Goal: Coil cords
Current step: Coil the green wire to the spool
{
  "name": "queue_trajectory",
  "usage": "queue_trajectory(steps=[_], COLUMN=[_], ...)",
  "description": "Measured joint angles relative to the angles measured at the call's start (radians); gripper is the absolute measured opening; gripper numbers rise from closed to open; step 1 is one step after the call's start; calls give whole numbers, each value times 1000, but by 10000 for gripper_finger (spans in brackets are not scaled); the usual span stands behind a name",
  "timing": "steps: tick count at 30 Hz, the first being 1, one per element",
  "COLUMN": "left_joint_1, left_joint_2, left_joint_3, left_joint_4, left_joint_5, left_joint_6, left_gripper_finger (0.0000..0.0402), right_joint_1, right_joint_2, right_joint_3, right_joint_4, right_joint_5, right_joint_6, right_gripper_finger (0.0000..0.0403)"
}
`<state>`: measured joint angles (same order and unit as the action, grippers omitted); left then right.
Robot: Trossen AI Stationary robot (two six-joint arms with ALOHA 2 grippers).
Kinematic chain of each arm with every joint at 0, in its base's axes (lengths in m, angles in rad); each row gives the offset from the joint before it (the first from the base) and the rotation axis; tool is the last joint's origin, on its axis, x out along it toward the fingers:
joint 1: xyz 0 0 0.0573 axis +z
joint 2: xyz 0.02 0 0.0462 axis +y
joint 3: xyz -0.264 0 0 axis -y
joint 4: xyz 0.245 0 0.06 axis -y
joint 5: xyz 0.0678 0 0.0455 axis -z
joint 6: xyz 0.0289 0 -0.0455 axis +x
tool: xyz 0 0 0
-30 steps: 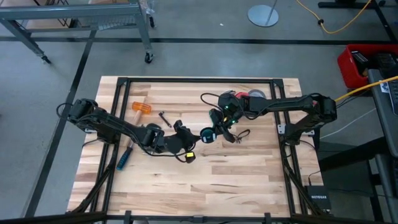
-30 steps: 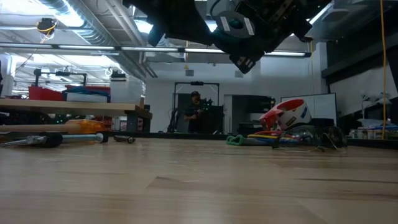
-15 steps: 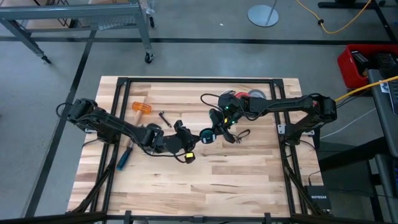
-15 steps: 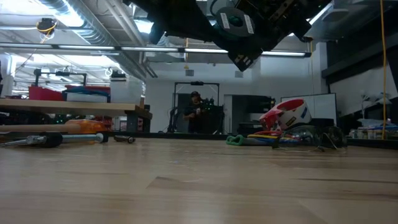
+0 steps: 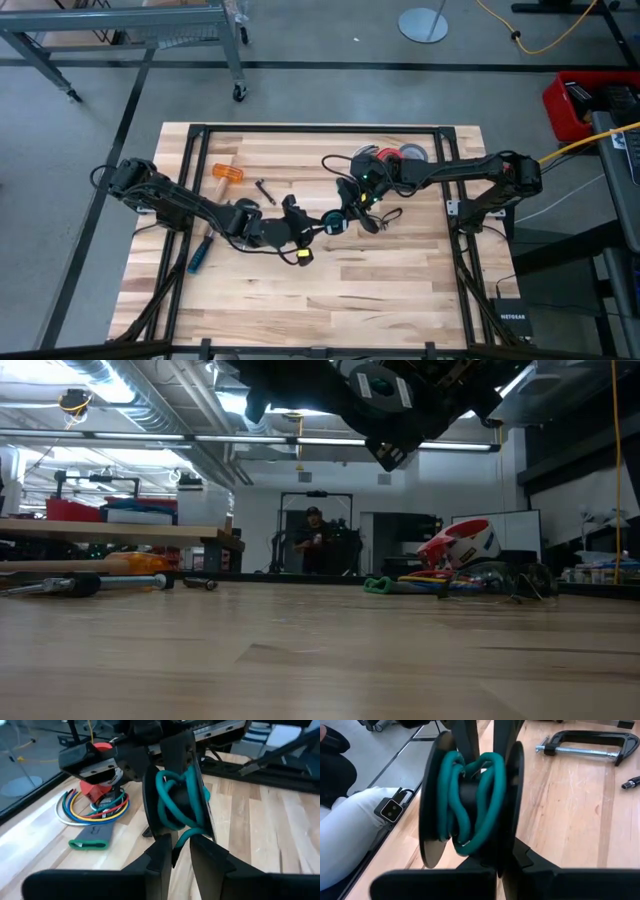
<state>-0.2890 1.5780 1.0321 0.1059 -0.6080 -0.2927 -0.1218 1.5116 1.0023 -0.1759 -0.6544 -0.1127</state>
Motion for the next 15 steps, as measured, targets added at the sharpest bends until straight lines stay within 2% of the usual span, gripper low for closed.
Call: queue_trajectory(steps=[4,8,15], left_joint_1=[-1,0,0], left_joint_2=[0,0,0], left_joint_3=[0,0,2], left_joint_4=[1,7,5], left_joint_5=[11,23,23], left_joint_6=[36,60,37], left_gripper_finger=[47,10,4], right_joint_1=[4,5,5], right_joint_2=[0,0,0], right_joint_3=[0,0,0], right_joint_4=[0,5,6], right_joint_5=[7,5,3], right_joint_6=[-1,-1,17], right_gripper_finger=[3,3,4])
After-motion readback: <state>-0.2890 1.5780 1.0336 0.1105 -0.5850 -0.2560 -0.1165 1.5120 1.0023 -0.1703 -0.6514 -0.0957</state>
